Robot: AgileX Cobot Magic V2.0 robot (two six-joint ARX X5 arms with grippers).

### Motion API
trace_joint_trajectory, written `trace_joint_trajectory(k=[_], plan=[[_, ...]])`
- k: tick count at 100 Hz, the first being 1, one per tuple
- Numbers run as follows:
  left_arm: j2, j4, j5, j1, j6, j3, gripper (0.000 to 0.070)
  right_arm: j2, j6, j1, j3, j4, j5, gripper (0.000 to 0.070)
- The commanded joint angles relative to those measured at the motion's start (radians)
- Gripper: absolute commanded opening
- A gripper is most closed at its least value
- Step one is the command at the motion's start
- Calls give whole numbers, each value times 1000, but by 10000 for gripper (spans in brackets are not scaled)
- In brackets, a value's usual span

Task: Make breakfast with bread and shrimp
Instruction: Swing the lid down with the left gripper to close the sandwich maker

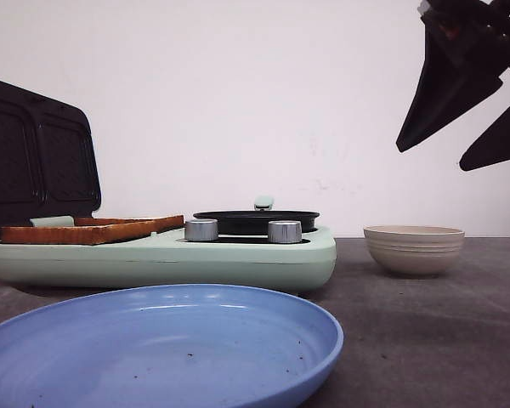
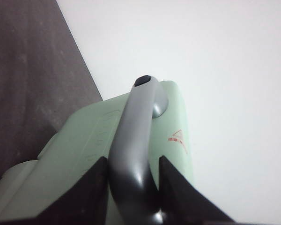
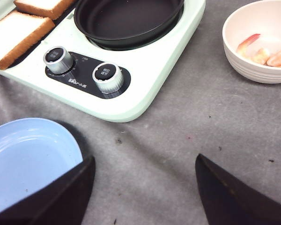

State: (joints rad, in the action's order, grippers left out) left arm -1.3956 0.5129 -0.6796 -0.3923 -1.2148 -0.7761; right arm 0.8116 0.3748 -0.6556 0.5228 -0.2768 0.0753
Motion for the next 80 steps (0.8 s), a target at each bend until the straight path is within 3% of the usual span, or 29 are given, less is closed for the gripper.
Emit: trace_joint_trajectory(k=[1,60,80], plan=[[-23,-20,-6,0,51,-2,6,4,3,-10,4,6,4,412],[-23,-34,-21,111,143,-2,7,4,8,-10,4,5,3,412],[-23,-113,-18,170,245,-3,7,4,10,-10,4,-4,3,412]])
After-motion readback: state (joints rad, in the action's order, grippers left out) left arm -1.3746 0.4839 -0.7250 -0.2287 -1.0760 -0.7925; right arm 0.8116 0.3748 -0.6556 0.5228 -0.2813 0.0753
